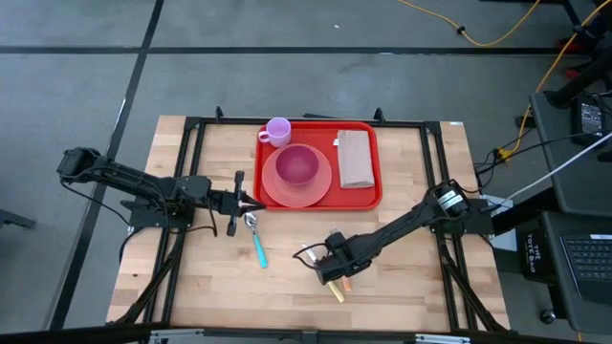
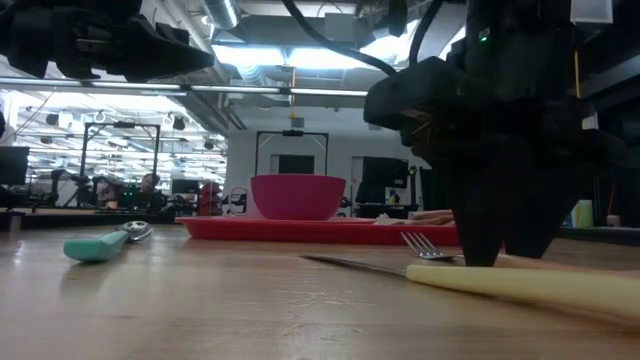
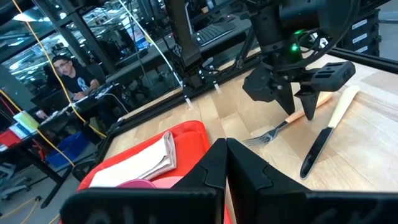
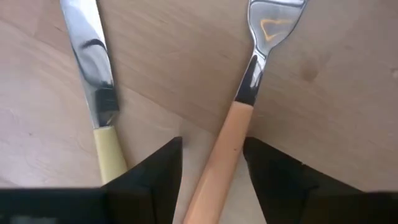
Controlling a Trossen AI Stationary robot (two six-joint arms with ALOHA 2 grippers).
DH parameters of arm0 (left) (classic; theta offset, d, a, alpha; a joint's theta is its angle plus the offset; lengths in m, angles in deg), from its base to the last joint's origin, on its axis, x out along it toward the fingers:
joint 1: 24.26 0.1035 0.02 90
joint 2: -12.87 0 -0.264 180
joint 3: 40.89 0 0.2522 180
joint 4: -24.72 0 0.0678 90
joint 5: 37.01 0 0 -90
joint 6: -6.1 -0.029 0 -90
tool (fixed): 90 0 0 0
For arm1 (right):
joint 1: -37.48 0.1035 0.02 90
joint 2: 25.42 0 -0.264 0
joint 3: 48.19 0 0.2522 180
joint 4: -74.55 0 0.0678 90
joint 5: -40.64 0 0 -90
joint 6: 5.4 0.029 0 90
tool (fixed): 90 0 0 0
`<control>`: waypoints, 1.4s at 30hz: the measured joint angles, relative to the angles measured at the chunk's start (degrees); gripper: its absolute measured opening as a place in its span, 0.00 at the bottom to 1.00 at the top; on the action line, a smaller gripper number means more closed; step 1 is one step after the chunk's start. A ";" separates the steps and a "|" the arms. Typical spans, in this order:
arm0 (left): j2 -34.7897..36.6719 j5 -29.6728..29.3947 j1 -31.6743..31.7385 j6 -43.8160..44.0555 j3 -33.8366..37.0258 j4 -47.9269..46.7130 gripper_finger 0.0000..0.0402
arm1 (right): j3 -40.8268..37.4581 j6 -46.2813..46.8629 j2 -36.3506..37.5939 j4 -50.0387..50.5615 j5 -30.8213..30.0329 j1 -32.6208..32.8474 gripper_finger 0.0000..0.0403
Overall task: Set up tray
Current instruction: Put the orange fork on the light brown table napkin on the red tray
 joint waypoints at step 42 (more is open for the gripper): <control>0.01 -0.01 -0.01 0.00 0.00 0.25 0.01 | -0.56 -4.75 5.86 8.17 -3.07 -0.46 0.13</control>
